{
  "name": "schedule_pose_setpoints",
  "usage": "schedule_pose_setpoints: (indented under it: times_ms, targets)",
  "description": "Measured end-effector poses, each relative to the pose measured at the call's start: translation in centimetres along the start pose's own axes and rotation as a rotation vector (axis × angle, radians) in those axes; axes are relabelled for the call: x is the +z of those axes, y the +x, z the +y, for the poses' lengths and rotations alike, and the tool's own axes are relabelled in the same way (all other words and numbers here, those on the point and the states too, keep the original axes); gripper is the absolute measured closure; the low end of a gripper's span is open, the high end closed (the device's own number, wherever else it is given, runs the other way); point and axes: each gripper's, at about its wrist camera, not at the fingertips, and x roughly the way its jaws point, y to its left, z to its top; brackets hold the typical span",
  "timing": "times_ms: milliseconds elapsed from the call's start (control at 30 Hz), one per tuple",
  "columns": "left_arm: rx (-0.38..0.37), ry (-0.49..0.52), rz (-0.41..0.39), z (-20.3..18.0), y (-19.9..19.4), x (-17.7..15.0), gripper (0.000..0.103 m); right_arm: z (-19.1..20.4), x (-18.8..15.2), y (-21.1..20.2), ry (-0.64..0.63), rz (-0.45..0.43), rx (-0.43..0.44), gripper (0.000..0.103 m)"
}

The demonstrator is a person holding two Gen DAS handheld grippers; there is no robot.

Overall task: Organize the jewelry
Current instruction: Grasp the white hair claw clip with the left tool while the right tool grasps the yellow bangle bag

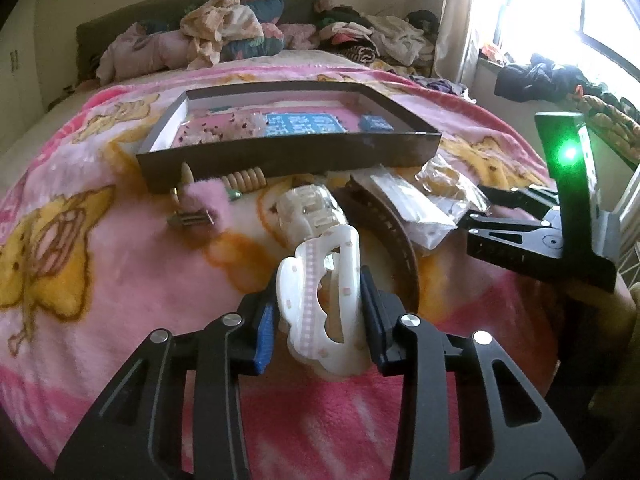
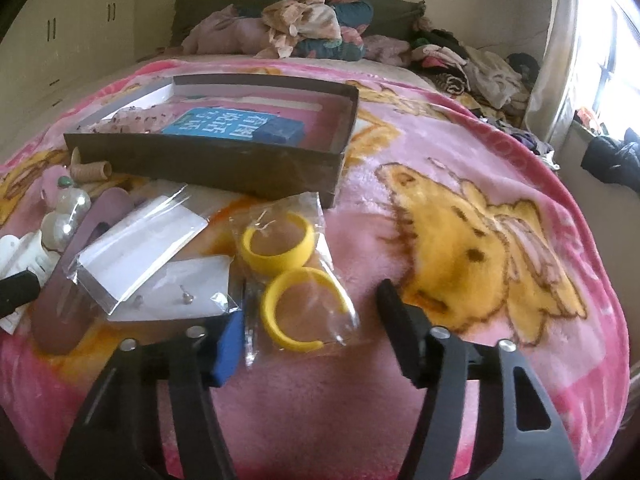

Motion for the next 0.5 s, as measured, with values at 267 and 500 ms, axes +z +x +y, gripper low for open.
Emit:
schedule_pose_setpoints:
  times_ms: [267, 500]
  targets:
    - [-0.021, 0.002, -0.03, -0.4, -1.2, 0.7, 0.075, -1.5, -0.4, -1.3, 0.102, -0.01, 0.042, 0.063]
    - [-0.017, -0.011, -0.055, 0.0, -2.1, 1.8, 0.075, -1.8, -0.9, -3.3, 0.153, -0.027, 0.077, 0.064]
